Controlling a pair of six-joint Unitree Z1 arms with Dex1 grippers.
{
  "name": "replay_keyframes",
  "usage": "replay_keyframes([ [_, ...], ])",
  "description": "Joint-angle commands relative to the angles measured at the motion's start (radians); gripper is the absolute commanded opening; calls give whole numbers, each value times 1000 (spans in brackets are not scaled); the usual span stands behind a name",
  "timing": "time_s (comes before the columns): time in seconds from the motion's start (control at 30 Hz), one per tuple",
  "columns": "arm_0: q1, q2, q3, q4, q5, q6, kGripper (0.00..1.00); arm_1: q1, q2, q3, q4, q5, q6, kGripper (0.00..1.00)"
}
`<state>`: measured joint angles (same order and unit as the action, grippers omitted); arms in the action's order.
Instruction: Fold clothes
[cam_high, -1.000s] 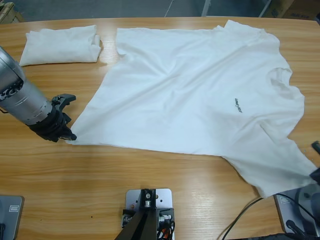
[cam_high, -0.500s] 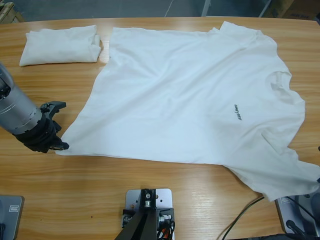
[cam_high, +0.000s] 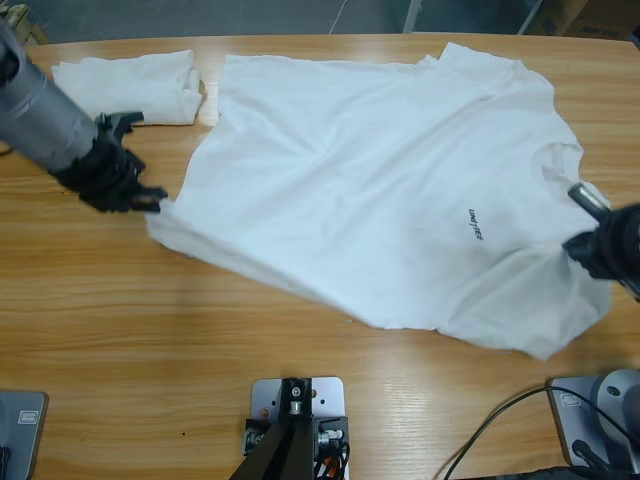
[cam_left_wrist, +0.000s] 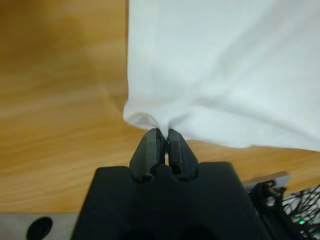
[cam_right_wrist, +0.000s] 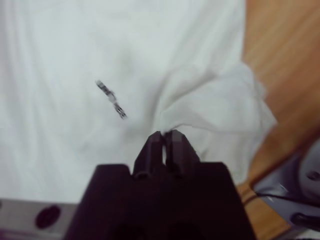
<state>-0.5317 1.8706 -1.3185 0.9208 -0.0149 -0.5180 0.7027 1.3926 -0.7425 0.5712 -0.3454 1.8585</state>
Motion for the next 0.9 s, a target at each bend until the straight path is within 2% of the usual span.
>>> replay_keyframes([
  [0.03, 72, 132, -157, 56, 8, 4, 0, -254, 74, -6, -292, -14, -305, 0],
  [0.23, 85, 180, -203, 61, 9, 7, 0, -402, 173, -11, -421, 63, -398, 0],
  [0.43, 125, 205, -250, 62, 9, 21, 0, -518, 183, -45, -426, 89, -483, 0],
  [0.77, 125, 270, -309, 67, 10, 35, 0, -537, 264, -55, -412, 104, -514, 0],
  [0.8, 125, 277, -317, 67, 10, 35, 0, -538, 272, -59, -418, 121, -537, 283],
  [0.83, 125, 283, -323, 67, 10, 33, 0, -539, 272, -62, -419, 135, -564, 705],
  [0.87, 125, 287, -330, 67, 10, 33, 94, -539, 264, -63, -416, 143, -594, 933],
  [0.9, 125, 290, -338, 69, 14, 32, 508, -539, 248, -63, -398, 152, -631, 984],
])
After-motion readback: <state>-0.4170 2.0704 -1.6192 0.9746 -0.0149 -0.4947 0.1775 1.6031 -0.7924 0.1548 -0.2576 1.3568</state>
